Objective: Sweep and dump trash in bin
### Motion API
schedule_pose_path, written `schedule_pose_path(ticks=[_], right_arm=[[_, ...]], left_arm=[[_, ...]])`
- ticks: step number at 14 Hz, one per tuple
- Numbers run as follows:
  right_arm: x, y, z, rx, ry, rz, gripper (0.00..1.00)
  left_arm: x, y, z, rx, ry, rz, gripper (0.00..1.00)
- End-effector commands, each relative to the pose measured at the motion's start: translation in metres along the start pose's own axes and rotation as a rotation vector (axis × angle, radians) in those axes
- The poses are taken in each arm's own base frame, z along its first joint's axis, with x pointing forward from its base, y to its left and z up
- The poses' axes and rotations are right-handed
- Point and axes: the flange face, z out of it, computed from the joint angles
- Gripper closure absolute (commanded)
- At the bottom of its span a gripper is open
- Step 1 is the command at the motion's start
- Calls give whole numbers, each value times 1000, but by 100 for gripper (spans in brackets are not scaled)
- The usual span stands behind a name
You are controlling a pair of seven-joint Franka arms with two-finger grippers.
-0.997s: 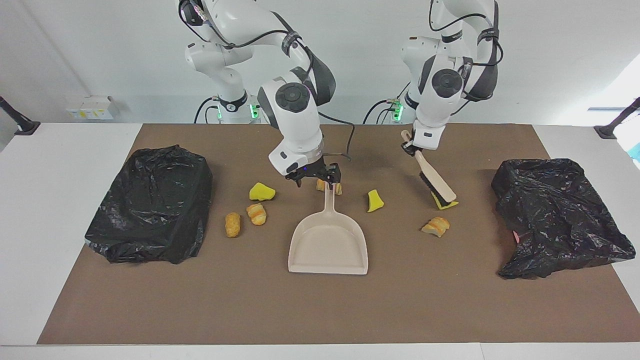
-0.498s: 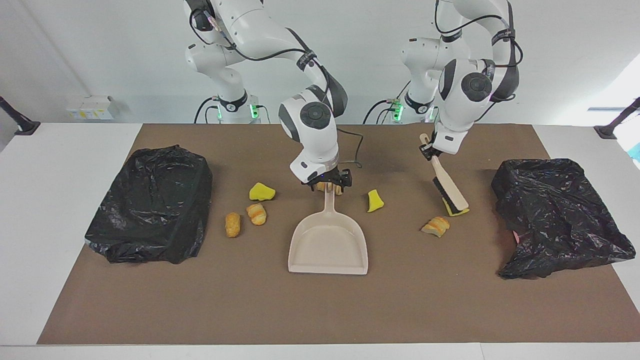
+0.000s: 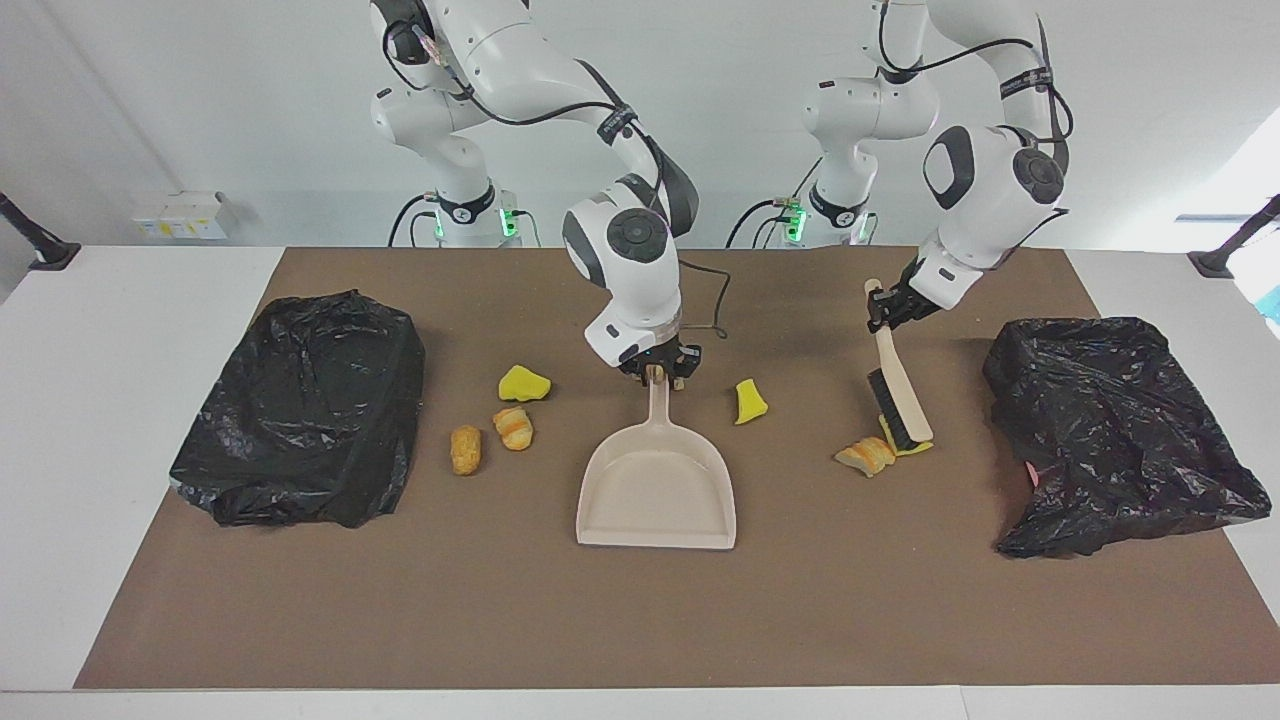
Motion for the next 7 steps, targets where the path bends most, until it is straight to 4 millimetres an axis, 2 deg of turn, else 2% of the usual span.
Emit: schedule_pose_path(ticks=[1, 2, 5, 6, 7], right_arm=[[5, 13, -36, 5, 37, 26, 100], [5, 22, -53, -4, 34, 22, 100], [-1, 57, -110, -40, 3, -44, 100], [-4, 68, -121, -53, -11, -64, 100], [-9, 71, -123, -73, -28, -94, 100]], left_arm=[[9, 5, -25, -8, 10, 25, 100], [14, 4, -24, 17, 8, 38, 100], [31, 7, -39, 26, 7, 86, 100], [33, 4, -39, 30, 7, 90, 100], [32, 2, -38, 34, 4, 94, 100]])
